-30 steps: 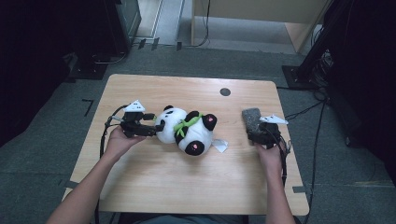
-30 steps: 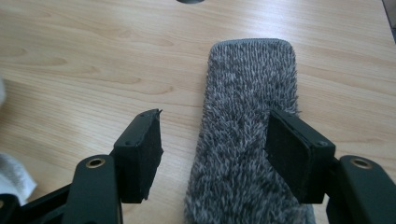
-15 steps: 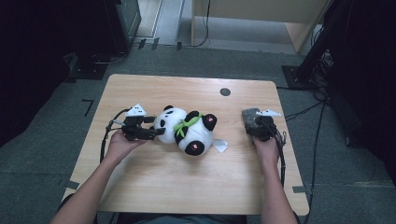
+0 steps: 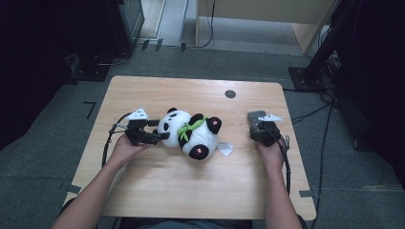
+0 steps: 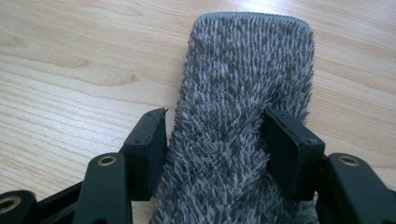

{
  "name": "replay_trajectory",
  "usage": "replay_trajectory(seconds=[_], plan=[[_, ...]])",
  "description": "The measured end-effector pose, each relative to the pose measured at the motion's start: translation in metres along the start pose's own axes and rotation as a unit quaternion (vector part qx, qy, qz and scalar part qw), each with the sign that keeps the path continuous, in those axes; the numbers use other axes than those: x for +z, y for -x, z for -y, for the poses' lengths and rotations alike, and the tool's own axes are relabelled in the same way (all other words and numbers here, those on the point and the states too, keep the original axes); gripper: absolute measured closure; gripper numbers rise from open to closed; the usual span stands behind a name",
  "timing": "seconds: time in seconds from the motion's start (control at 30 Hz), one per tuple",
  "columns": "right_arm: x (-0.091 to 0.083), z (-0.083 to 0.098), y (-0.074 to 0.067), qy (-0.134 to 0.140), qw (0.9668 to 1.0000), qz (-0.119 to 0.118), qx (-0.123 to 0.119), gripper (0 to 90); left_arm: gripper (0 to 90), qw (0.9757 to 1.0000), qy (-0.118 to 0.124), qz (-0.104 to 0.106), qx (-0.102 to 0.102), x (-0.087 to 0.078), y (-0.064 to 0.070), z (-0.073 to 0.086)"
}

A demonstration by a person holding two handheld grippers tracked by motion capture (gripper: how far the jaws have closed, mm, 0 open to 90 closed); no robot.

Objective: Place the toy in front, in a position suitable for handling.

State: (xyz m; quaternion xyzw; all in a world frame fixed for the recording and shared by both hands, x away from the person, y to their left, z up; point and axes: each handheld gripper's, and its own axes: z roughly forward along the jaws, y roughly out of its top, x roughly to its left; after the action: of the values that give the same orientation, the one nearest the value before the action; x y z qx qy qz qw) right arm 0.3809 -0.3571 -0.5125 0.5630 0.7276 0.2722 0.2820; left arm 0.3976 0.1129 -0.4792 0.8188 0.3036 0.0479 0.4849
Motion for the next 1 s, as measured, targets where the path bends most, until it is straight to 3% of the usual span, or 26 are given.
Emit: replay_trajectory(seconds=[0.13,0.3,0.33,0.43,0.57,0.63,0.77,0.8,1.0], plan=[[0.000,0.002,-0.001,0.007,0.9999,0.008,-0.009,45.8,16.1,1.0000,-0.007,0.005,0.003,0.000,0.000,0.000],[0.000,0.003,0.000,0.008,0.9997,0.016,-0.013,54.4,14.7,0.9997,-0.019,-0.003,0.014,0.000,0.003,-0.001],[0.000,0.003,0.001,0.006,0.9996,0.021,-0.016,59.4,14.8,0.9996,-0.024,-0.006,0.016,0.000,0.004,-0.001],[0.000,0.002,0.002,0.004,0.9996,0.023,-0.017,62.8,15.0,0.9993,-0.034,-0.009,0.011,-0.003,0.007,-0.004],[-0.003,-0.001,0.008,0.000,0.9998,0.004,0.017,67.6,15.4,0.9994,-0.028,-0.004,0.022,-0.009,0.011,-0.006],[-0.004,-0.001,0.010,-0.001,0.9997,0.000,0.023,68.4,15.4,0.9992,-0.031,-0.001,0.024,-0.007,0.012,-0.005],[-0.010,-0.005,0.014,-0.005,0.9992,-0.012,0.037,71.9,13.4,0.9983,-0.035,-0.013,0.044,0.001,0.014,-0.002],[-0.013,-0.007,0.017,0.000,0.9983,-0.024,0.053,72.7,12.8,0.9983,-0.032,-0.015,0.047,0.002,0.014,-0.002],[-0.019,-0.010,0.020,0.007,0.9958,-0.052,0.075,73.7,10.1,0.9980,-0.032,-0.030,0.046,0.004,0.015,-0.006]])
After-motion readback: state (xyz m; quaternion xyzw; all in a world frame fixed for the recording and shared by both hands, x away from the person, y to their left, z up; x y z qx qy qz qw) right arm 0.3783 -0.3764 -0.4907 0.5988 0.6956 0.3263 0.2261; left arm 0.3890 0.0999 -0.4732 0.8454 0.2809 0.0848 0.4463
